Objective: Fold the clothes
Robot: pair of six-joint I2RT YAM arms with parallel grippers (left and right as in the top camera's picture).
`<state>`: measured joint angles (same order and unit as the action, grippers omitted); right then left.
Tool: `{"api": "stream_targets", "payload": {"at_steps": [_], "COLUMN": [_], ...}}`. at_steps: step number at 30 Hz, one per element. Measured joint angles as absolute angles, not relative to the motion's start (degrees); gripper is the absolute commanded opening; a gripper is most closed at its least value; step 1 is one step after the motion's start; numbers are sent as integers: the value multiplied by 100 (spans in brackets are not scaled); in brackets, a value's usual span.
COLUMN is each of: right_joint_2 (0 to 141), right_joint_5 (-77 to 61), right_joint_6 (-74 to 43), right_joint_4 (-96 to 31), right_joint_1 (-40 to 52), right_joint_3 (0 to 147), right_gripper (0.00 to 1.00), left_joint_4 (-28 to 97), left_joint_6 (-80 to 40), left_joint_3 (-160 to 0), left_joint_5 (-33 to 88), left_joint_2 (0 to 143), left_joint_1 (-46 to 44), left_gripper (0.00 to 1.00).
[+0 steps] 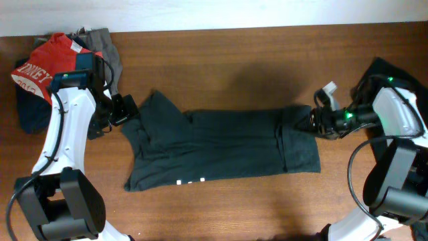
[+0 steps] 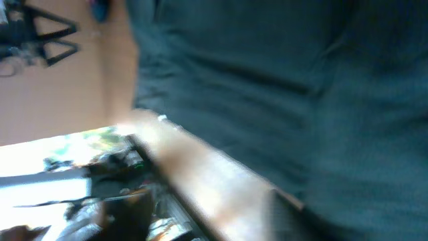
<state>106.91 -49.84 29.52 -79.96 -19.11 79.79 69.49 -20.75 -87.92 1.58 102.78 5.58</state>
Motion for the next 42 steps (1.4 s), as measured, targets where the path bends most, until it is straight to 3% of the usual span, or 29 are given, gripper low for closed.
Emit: {"api": "stream_targets", "payload": {"at_steps": [6,13,15,21,36,42], "right_joint_2": [10676,10768,10949,11404,11898,12175], "right_joint_5": [-2882,-1951,-1881,-1981,-2720,-3712], "right_joint_6": [1778,1487,1629,1791,2314,2698], "right_joint_4": [-6799,-6322,-6233,-6211,-6117,-6123], "right_joint_1": [-1931,-1942,-1942,-1953,-2265,-2657], "right_joint_3": [8128,8125,8073,8038,8049,8060], "right_gripper": [99,99,84,81,89,73], "left_joint_4": [6963,6963,6963,6963,6963,6963], "left_joint_6": [-2075,-2075,-2075,-2075,-2075,-2075], "left_joint_3": [-8792,-8792,-8792,-8792,-8792,-8792], "left_joint_5": [156,156,158,156,158,158], "left_joint_2": [10278,10278,10278,10278,10278,10278], "left_joint_1": [558,558,558,558,558,558], "left_gripper": [99,99,99,99,99,99]}}
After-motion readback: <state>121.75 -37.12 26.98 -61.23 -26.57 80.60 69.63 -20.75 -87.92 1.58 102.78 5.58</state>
